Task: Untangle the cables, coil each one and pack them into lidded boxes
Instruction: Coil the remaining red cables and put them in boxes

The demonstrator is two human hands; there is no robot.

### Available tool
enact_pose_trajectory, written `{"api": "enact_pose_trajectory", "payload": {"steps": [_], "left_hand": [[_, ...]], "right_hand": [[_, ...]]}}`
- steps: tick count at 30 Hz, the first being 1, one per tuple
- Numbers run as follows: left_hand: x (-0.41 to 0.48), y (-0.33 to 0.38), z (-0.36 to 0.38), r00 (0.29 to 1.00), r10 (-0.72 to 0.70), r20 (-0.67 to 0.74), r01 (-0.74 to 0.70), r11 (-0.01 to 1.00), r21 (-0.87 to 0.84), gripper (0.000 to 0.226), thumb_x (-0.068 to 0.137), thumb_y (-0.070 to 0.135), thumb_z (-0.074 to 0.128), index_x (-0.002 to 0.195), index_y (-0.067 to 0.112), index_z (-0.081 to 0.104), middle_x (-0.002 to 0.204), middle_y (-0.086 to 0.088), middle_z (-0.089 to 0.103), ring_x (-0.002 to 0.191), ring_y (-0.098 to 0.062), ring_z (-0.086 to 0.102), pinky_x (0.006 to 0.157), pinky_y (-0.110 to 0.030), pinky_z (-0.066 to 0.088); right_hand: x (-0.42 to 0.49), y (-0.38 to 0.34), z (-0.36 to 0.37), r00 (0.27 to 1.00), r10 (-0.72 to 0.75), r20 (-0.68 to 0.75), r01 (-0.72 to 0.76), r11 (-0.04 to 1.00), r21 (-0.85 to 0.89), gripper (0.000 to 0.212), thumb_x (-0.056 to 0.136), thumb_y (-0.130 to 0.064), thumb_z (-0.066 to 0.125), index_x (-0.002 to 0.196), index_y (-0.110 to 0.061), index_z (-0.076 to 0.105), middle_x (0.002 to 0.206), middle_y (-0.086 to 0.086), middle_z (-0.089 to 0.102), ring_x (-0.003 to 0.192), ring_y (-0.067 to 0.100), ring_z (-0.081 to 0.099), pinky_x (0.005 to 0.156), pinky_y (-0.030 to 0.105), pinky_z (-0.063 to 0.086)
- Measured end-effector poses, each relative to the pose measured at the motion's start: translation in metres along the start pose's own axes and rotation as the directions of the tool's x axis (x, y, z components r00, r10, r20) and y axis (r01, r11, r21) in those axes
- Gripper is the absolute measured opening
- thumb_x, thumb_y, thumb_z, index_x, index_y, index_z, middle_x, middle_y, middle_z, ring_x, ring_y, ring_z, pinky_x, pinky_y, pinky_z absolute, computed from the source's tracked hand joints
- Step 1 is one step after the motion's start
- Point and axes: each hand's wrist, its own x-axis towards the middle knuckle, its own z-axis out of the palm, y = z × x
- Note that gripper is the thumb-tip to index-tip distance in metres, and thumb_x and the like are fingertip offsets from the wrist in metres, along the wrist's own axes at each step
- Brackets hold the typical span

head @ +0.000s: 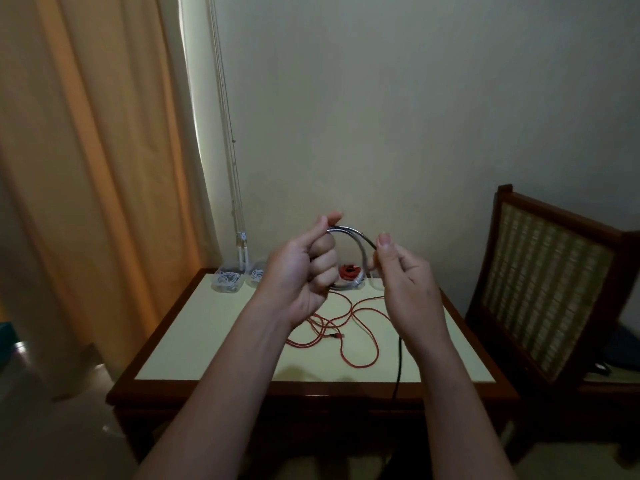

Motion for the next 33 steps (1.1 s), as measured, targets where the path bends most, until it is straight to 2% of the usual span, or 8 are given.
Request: {"api": "enact_pose_trajectory", "payload": {"steps": [4,9,13,17,20,28,31,33], "left_hand": [[0.004,0.022,-0.015,0.988,0.108,-0.114,-0.121,0.986,-0.116,0.024,0.107,0.025,0.042,0.099,0.016,0.062,0.048,0.008,0.025,0.032,-0.003,0.020,0.028,-0.017,0.013],[0.006,0.042,-0.025,0.956,0.197,-0.215,-0.237,0.956,-0.174,0.024,0.106,0.021,0.039,0.095,0.019,0.060,0.043,0.006,0.024,0.030,-0.006,0.018,0.027,-0.017,0.013],[0.006,0.047,-0.029,0.921,0.255,-0.296,-0.315,0.933,-0.175,0.026,0.103,0.014,0.036,0.104,0.015,0.062,0.048,0.007,0.028,0.033,-0.007,0.019,0.030,-0.018,0.014],[0.009,0.034,-0.030,0.802,0.457,-0.386,-0.414,0.890,0.192,0.031,0.102,0.011,0.042,0.126,0.008,0.062,0.055,0.009,0.037,0.040,-0.004,0.023,0.034,-0.018,0.020],[0.006,0.015,-0.022,0.733,0.631,-0.252,-0.377,0.686,0.622,0.029,0.106,0.016,0.041,0.126,0.021,0.062,0.062,0.009,0.056,0.048,-0.006,0.043,0.043,-0.019,0.034],[0.006,-0.023,-0.011,0.834,0.541,0.109,-0.287,0.256,0.923,0.032,0.108,0.021,0.041,0.133,0.020,0.059,0.072,0.002,0.070,0.060,-0.009,0.068,0.063,-0.021,0.056],[0.006,-0.030,-0.010,0.898,0.423,0.124,-0.258,0.278,0.925,0.029,0.107,0.021,0.043,0.126,0.019,0.065,0.064,0.006,0.065,0.045,-0.004,0.053,0.049,-0.019,0.043],[0.007,-0.033,-0.009,0.945,0.321,0.058,-0.205,0.447,0.871,0.029,0.106,0.019,0.045,0.120,0.014,0.069,0.054,0.010,0.055,0.042,-0.001,0.043,0.046,-0.018,0.034]], "right_hand": [[0.004,0.014,-0.011,1.000,0.021,-0.005,-0.021,1.000,-0.009,0.032,0.106,-0.035,0.046,0.090,-0.019,0.068,0.059,-0.029,0.058,0.061,-0.010,0.054,0.057,0.005,0.039],[0.007,0.031,-0.024,0.998,0.025,-0.051,-0.029,0.996,-0.079,0.017,0.101,-0.034,0.059,0.089,-0.024,0.067,0.076,-0.001,0.063,0.061,-0.003,0.049,0.056,0.014,0.042],[0.007,0.041,-0.030,0.996,0.011,-0.092,-0.027,0.984,-0.174,0.010,0.097,-0.036,0.064,0.089,-0.030,0.065,0.079,-0.010,0.064,0.064,0.000,0.054,0.058,0.021,0.045],[0.007,0.048,-0.027,0.992,-0.102,-0.074,0.069,0.931,-0.359,0.014,0.097,-0.031,0.065,0.084,-0.028,0.066,0.076,-0.015,0.064,0.072,0.000,0.056,0.062,0.022,0.039],[0.007,0.048,-0.023,0.987,-0.160,-0.002,0.141,0.877,-0.458,0.017,0.098,-0.028,0.063,0.082,-0.026,0.067,0.075,-0.014,0.064,0.075,0.004,0.059,0.063,0.030,0.044],[0.005,0.028,-0.016,0.952,-0.288,0.105,0.304,0.846,-0.438,0.032,0.102,-0.032,0.055,0.077,-0.017,0.067,0.066,-0.006,0.063,0.065,0.017,0.058,0.062,0.039,0.046],[0.007,0.022,-0.017,0.946,-0.320,0.043,0.309,0.859,-0.407,0.033,0.102,-0.032,0.055,0.077,-0.015,0.067,0.059,-0.010,0.059,0.058,0.011,0.055,0.057,0.035,0.044],[0.006,0.018,-0.018,0.954,-0.300,-0.008,0.280,0.897,-0.342,0.030,0.102,-0.032,0.057,0.079,-0.017,0.069,0.058,-0.018,0.058,0.056,0.006,0.055,0.054,0.023,0.038]]}}
